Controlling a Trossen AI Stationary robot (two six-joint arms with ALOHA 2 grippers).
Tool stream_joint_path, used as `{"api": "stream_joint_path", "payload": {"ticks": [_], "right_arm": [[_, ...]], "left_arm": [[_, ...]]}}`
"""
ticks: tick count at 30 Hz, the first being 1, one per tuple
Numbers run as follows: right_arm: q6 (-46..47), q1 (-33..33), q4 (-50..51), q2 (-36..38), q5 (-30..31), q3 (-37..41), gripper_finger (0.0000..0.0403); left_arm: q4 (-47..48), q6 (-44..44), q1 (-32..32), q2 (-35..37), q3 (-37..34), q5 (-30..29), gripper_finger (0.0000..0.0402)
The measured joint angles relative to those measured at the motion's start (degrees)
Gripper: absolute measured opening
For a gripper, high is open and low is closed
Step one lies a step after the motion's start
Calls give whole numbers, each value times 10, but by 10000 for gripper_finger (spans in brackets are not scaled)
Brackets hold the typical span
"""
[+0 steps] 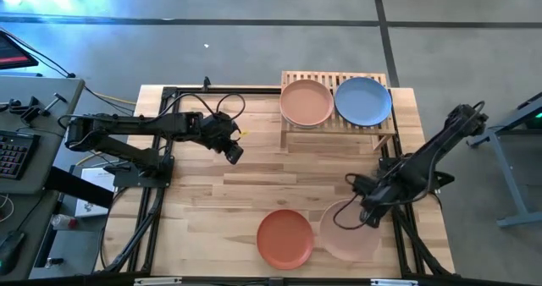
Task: Place and stack plates onto a shelf
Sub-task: Stack the light pink plate on top of the blue plate
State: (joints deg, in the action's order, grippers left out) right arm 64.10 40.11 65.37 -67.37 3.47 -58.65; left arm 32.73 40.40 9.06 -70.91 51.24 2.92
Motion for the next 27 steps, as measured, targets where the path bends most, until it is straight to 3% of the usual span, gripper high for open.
{"api": "stream_joint_path", "payload": {"ticks": [10,27], "right_arm": [[138,-52,48,120,72,0,0],[286,-222,90,290,213,-2,0]], "left_arm": [[0,-97,10,0,0,-24,86],[0,-249,99,0,0,-38,86]]}}
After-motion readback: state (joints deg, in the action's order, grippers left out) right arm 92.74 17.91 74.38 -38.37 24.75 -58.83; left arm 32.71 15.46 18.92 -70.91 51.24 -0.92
